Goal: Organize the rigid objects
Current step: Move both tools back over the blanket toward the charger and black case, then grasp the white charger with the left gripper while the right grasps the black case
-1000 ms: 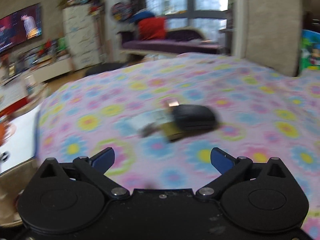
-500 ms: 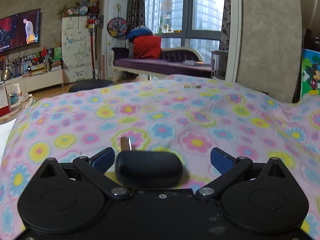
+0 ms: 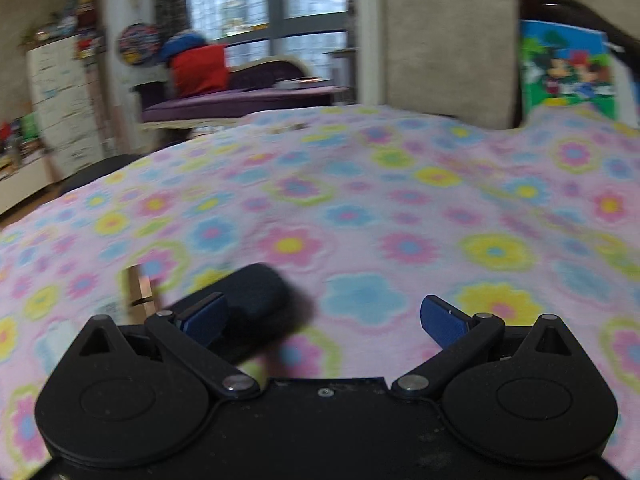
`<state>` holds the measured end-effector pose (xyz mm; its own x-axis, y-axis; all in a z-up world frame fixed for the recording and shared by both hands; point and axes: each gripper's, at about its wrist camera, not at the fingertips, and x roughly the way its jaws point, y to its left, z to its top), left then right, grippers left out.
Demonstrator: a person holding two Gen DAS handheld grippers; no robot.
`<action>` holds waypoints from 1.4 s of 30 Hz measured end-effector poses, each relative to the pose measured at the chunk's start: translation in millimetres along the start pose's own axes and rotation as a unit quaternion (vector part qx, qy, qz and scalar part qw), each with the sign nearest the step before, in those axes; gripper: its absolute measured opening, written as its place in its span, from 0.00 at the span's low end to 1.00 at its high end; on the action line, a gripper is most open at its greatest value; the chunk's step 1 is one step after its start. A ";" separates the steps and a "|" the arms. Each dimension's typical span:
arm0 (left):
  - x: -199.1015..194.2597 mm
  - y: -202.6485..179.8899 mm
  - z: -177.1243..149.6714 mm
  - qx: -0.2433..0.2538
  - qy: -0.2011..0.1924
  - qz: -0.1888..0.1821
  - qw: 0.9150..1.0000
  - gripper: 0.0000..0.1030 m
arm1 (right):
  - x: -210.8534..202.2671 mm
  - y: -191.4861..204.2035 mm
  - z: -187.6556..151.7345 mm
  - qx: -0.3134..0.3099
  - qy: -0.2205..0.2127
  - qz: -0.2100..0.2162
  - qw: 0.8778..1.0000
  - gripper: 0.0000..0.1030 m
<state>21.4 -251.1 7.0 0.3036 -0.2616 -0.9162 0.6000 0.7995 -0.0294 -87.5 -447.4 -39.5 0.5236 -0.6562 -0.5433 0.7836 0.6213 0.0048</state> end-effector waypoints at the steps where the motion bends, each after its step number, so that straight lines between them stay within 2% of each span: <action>1: 1.7 -5.9 3.9 0.014 -0.003 0.005 1.000 0.80 | 0.3 -2.8 -0.2 0.007 0.003 -0.001 1.000 0.99; 6: 9.0 -29.1 16.3 0.069 -0.005 0.024 0.997 0.81 | 3.5 -6.5 -0.6 0.018 0.005 -0.003 1.000 0.99; 14: 27.5 -33.6 26.8 0.080 0.013 0.017 0.997 0.80 | 3.5 -7.9 -0.1 0.024 0.009 0.002 1.000 1.00; 19: 30.5 -27.3 35.7 0.081 -0.006 0.002 0.997 0.80 | 4.8 -9.7 -0.6 0.030 0.013 0.007 0.999 1.00; 24: 35.3 -32.5 41.3 0.123 -0.028 0.001 0.992 0.80 | 6.5 -12.2 -0.7 0.038 0.017 0.013 0.999 1.00; 29: 47.1 -41.4 50.5 0.157 -0.032 -0.022 0.987 0.80 | 6.1 -11.0 -1.5 0.039 0.017 0.015 0.999 1.00; 32: 52.8 -50.5 55.7 0.196 -0.042 -0.019 0.980 0.80 | 6.5 -13.0 -1.4 0.041 0.019 0.017 0.999 1.00; 36: 56.4 -60.4 60.3 0.259 -0.059 -0.027 0.964 0.80 | 6.6 -13.4 -1.4 0.042 0.019 0.018 0.999 1.00; 39: 64.2 -64.8 64.5 0.290 -0.050 -0.042 0.955 0.80 | 6.7 -13.7 -1.7 0.043 0.018 0.019 0.999 1.00; 42: 77.1 -65.8 65.8 0.306 -0.034 -0.047 0.950 0.83 | 6.7 -14.1 -2.3 0.043 0.018 0.020 0.999 1.00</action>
<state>54.1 -359.5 -35.4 0.2623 -0.3674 -0.8923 0.9387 0.3113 0.1478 -95.8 -459.5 -45.1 0.5441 -0.6153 -0.5704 0.7891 0.6063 0.0986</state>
